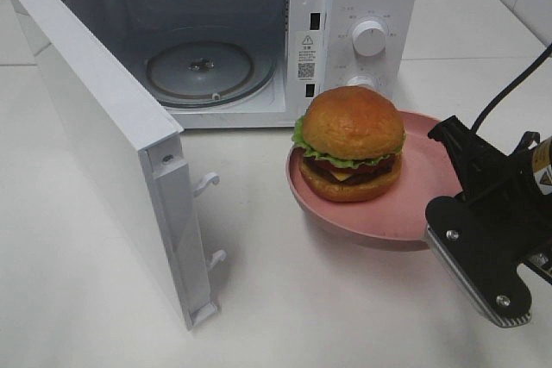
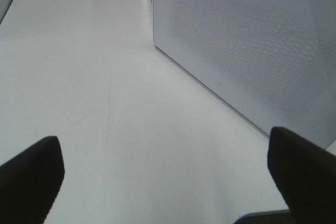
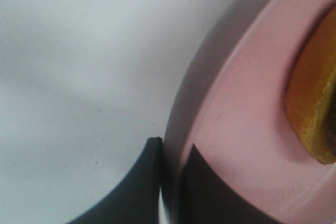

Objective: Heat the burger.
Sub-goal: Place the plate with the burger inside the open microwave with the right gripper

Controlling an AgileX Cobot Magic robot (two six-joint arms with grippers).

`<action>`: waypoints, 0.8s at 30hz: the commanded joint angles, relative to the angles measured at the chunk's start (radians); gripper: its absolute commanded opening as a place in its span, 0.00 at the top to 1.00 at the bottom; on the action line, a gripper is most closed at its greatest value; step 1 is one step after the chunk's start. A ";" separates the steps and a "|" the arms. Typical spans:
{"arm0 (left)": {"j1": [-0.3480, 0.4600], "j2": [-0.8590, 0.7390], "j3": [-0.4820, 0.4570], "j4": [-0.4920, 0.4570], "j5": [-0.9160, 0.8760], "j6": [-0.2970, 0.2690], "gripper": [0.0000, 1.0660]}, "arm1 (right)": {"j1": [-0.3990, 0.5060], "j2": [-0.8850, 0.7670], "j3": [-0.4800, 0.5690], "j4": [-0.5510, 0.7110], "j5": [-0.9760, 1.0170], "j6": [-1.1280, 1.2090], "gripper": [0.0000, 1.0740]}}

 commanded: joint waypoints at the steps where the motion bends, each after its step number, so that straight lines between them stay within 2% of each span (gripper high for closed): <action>1: -0.006 -0.014 0.000 -0.002 -0.013 -0.008 0.08 | -0.006 -0.013 -0.006 0.032 -0.061 -0.072 1.00; 6: -0.006 -0.014 0.000 -0.002 -0.013 -0.008 0.08 | -0.006 -0.013 -0.006 0.029 -0.068 -0.079 1.00; 8: -0.006 -0.014 0.000 -0.002 -0.013 -0.008 0.08 | -0.005 -0.013 -0.008 -0.033 -0.068 -0.051 1.00; 12: -0.006 -0.014 0.000 -0.002 -0.013 -0.008 0.08 | -0.005 -0.013 -0.033 -0.036 -0.053 -0.028 1.00; 16: -0.006 -0.014 0.000 -0.002 -0.013 -0.008 0.08 | -0.003 -0.013 -0.102 -0.032 -0.014 -0.025 1.00; 20: -0.006 -0.014 0.000 -0.002 -0.013 -0.008 0.08 | -0.003 -0.008 -0.124 -0.025 -0.006 -0.026 1.00; 24: -0.006 -0.014 0.000 -0.002 -0.013 -0.008 0.08 | -0.003 0.010 -0.159 0.042 0.017 -0.061 1.00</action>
